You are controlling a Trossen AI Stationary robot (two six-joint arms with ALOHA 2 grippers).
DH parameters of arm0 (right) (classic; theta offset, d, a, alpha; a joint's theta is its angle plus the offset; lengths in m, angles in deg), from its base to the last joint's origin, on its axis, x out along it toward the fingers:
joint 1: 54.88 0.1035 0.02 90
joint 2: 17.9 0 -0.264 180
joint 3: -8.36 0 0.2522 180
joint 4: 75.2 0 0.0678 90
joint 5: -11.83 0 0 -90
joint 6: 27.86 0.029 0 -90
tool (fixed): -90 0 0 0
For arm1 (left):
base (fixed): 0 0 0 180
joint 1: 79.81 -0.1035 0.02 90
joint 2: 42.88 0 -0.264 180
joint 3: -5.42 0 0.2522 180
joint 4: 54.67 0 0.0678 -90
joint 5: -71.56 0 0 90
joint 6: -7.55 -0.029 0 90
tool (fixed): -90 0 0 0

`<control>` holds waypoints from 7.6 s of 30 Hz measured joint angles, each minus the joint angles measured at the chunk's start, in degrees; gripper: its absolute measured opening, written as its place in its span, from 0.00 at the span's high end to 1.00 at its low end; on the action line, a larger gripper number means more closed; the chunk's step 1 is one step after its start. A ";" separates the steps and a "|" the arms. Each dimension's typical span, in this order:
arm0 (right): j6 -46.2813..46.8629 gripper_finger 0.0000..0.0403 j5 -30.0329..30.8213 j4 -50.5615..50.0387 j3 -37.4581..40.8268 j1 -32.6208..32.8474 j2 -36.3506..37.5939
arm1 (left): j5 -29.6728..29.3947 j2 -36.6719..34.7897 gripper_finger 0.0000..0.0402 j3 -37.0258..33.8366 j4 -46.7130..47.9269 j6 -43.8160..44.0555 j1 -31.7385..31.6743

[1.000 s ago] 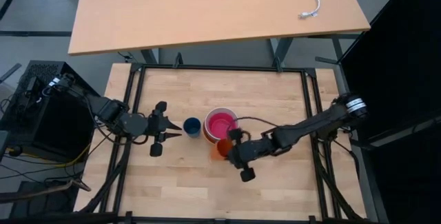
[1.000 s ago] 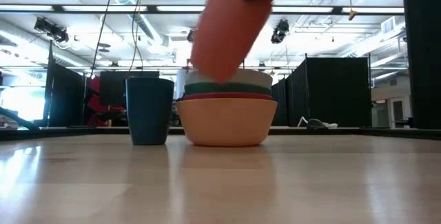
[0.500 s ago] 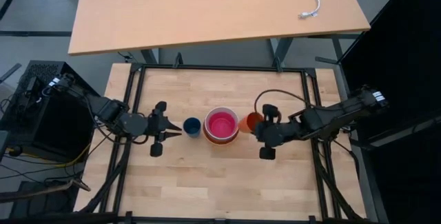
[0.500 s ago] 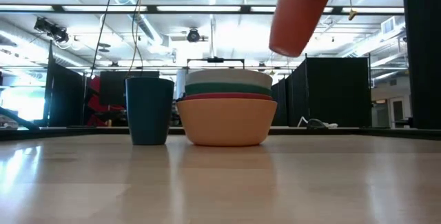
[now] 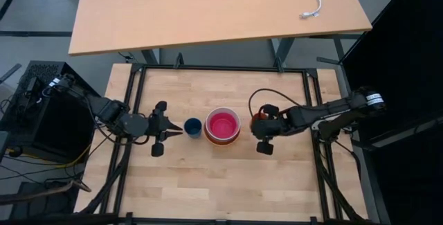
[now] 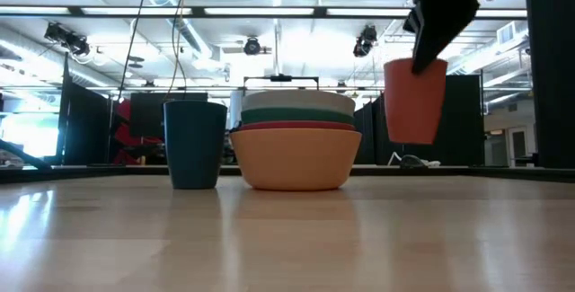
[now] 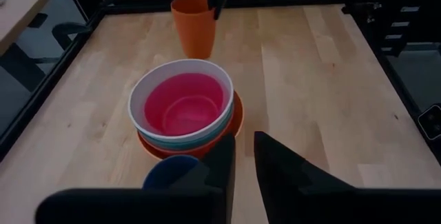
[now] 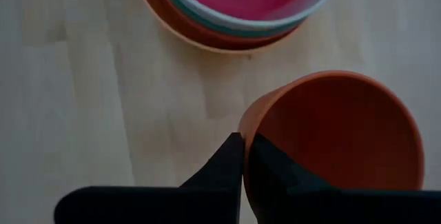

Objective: Nest bowls inside each other
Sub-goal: Move the orange cup to the right of the stacked bowls, then return to Home Position

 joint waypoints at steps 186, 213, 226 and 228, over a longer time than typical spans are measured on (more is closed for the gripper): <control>-22.83 1.00 -13.74 52.59 60.49 -12.69 80.34 | 24.02 -39.43 1.00 -49.70 -50.58 -13.53 -33.29; -22.60 1.00 -13.56 52.78 60.49 -12.69 80.12 | 24.04 -39.43 0.99 -49.74 -50.54 -14.90 -33.29; -22.63 1.00 -13.54 52.81 60.46 -12.69 80.12 | 24.02 -39.43 0.99 -49.75 -50.53 -14.90 -33.29; -22.63 1.00 -13.54 52.81 60.46 -12.69 80.12 | 24.02 -39.43 0.98 -49.75 -50.53 -14.90 -33.29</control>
